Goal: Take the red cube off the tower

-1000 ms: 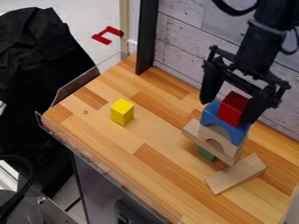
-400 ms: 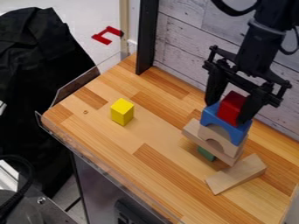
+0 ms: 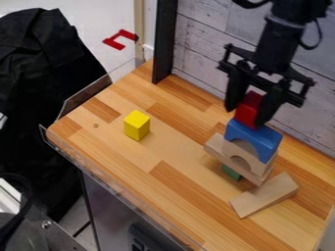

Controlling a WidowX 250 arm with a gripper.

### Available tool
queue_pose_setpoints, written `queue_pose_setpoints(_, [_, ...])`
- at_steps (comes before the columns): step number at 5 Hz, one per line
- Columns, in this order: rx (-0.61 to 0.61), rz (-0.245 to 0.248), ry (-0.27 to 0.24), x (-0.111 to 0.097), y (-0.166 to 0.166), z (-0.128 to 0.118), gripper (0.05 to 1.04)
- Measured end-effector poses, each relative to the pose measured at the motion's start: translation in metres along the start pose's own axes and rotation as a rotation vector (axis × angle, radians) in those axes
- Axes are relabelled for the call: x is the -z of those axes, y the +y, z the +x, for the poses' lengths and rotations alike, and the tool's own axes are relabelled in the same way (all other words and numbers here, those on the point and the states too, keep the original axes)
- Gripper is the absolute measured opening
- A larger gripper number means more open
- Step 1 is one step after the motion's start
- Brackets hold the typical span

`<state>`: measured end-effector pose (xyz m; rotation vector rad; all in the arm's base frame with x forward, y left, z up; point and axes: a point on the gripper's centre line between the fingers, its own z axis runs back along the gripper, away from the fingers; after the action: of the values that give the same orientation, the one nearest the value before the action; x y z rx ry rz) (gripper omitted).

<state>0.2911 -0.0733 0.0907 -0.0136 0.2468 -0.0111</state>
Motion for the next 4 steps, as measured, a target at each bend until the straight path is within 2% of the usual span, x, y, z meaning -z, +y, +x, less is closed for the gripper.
queue_pose_setpoints(1, [-0.043, -0.032, -0.042, -0.014, 0.01, -0.007, 0.542])
queue_pose_setpoints(2, [-0.119, -0.047, -0.069, -0.021, 0.038, -0.024, 0.542])
queue_pose_setpoints(3, [-0.163, -0.044, -0.03, -0.014, 0.066, -0.03, 0.542])
queue_pose_setpoints(4, [-0.175, -0.028, 0.032, 0.005, 0.078, -0.035, 0.542])
